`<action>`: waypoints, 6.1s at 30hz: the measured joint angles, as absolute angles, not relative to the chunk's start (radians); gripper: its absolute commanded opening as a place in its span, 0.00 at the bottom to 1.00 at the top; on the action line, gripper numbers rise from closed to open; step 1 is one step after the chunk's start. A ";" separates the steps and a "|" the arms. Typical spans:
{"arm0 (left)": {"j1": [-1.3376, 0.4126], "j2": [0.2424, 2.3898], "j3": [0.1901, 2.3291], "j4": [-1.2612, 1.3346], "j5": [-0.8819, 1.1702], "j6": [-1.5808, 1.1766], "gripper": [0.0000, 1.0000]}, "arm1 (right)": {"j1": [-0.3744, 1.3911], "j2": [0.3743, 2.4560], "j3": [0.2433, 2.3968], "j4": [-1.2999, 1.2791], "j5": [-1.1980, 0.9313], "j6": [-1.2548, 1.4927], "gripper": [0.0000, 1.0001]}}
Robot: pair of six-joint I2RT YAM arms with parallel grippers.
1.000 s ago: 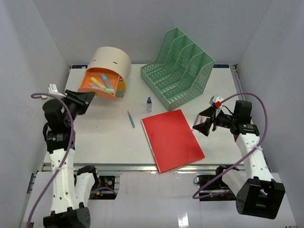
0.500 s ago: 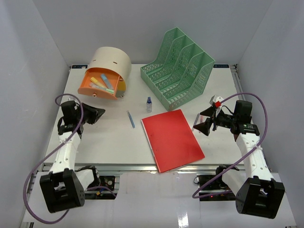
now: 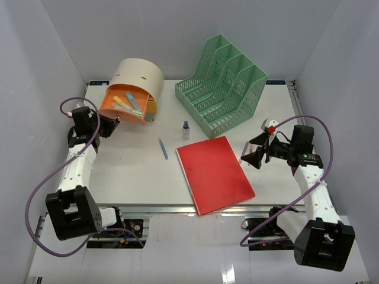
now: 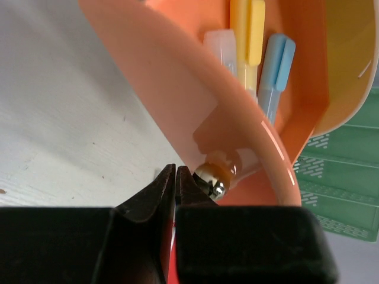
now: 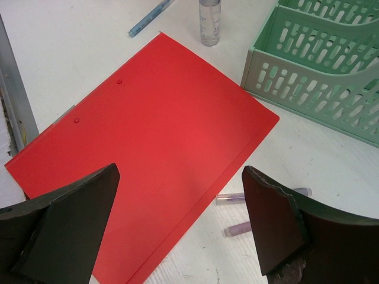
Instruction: Organize the desk
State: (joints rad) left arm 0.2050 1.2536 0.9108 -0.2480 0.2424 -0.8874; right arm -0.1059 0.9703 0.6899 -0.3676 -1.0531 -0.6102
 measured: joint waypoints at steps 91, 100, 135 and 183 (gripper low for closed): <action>0.260 1.911 1.159 0.330 0.787 -1.003 0.59 | -0.111 1.010 0.690 -0.368 -1.012 -0.625 0.91; 0.246 1.950 1.193 0.347 0.781 -1.042 0.54 | -0.111 1.016 0.690 -0.368 -1.003 -0.632 0.91; 0.217 1.575 0.788 0.340 0.682 -0.998 0.60 | -0.111 1.023 0.690 -0.368 -0.997 -0.633 0.91; 0.253 0.624 0.550 -0.228 0.603 -0.425 0.98 | 0.086 1.610 0.875 -0.276 -0.078 0.002 0.38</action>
State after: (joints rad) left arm 0.2534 0.6235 0.5503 -0.2279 0.6033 -0.4248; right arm 0.0862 1.6103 0.8753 -0.2759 -0.0778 0.0018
